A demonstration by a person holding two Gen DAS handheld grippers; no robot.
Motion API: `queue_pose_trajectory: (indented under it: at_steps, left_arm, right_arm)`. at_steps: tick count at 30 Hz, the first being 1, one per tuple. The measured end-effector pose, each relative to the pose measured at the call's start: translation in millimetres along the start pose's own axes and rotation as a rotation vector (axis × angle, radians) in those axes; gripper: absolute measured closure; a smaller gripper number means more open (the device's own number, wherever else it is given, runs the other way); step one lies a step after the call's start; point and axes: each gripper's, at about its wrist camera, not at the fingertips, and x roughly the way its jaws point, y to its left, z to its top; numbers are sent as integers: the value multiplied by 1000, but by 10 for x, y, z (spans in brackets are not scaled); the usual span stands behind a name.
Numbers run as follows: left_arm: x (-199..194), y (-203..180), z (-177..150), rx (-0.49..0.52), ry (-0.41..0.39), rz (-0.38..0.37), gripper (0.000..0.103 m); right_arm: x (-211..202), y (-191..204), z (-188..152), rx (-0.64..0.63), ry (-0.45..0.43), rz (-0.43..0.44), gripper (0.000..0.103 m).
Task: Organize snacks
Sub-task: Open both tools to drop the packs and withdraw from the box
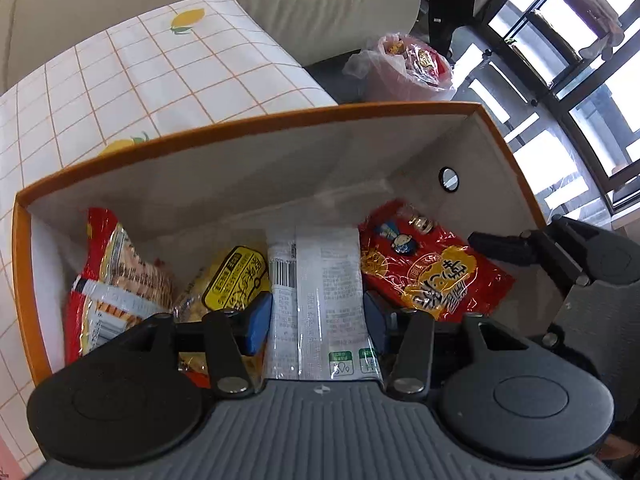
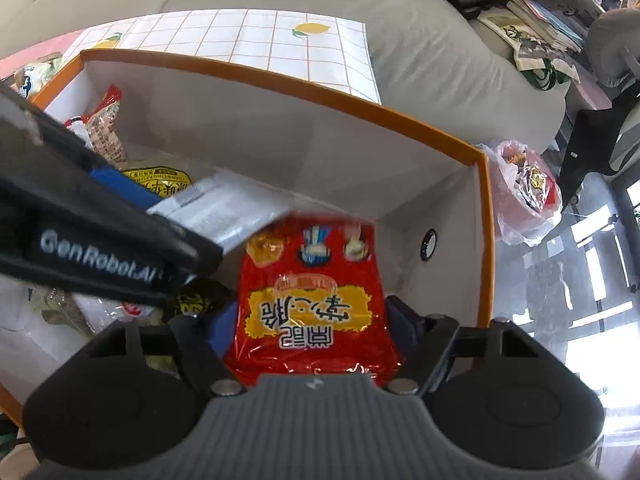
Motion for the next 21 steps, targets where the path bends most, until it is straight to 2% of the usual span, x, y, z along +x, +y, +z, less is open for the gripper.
queue_pose_trajectory:
  at_steps: [6, 9, 12, 21]
  left_arm:
    - [-117, 62, -45, -5, -30, -28, 35]
    - [-220, 96, -67, -14, -48, -34, 33]
    - [-333, 119, -105, -20, -61, -24, 29]
    - [-802, 240, -338, -22, -146, -5, 29]
  right_arm:
    - [-31, 18, 12, 5, -6, -23, 19]
    - [-71, 63, 1, 5, -3, -48, 9]
    - [-124, 94, -11, 10, 2, -52, 9]
    - [-498, 225, -68, 61, -46, -78, 9]
